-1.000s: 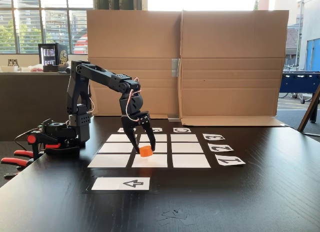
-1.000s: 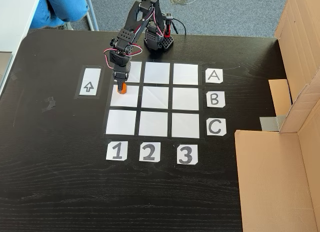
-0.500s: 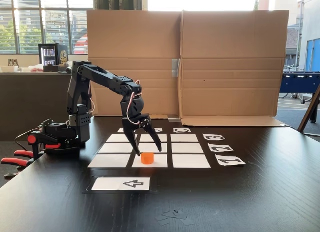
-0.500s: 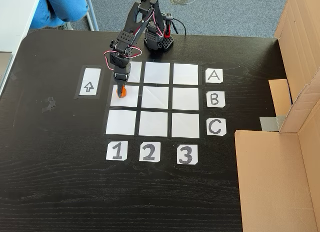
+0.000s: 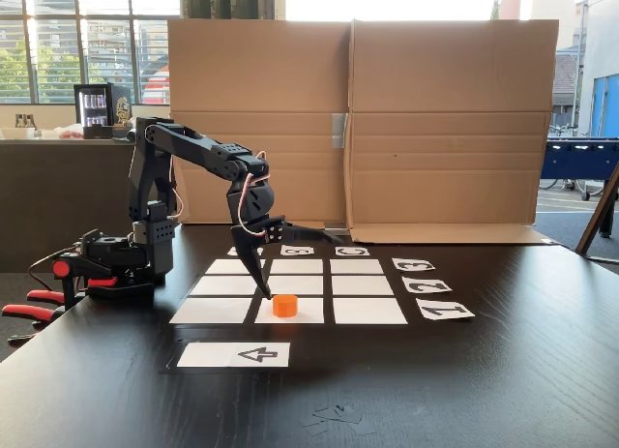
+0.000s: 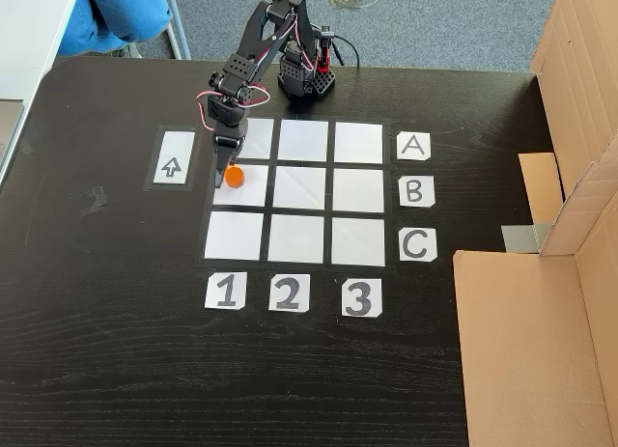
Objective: Pick up the round, orange token and place it in the grid on square B1.
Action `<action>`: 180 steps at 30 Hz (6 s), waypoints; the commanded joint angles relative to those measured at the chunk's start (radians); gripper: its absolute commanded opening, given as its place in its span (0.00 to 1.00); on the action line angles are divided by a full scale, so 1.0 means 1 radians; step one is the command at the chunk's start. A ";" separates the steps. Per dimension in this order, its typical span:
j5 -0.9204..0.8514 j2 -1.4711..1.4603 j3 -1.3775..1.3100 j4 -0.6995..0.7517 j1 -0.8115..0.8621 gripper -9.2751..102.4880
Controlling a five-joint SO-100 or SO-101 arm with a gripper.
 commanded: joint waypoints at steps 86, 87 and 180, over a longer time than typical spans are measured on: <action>0.379 1.898 1.315 -0.288 1.213 0.08; 0.379 1.898 1.315 -0.288 1.213 0.08; 0.379 1.898 1.316 -0.288 1.213 0.08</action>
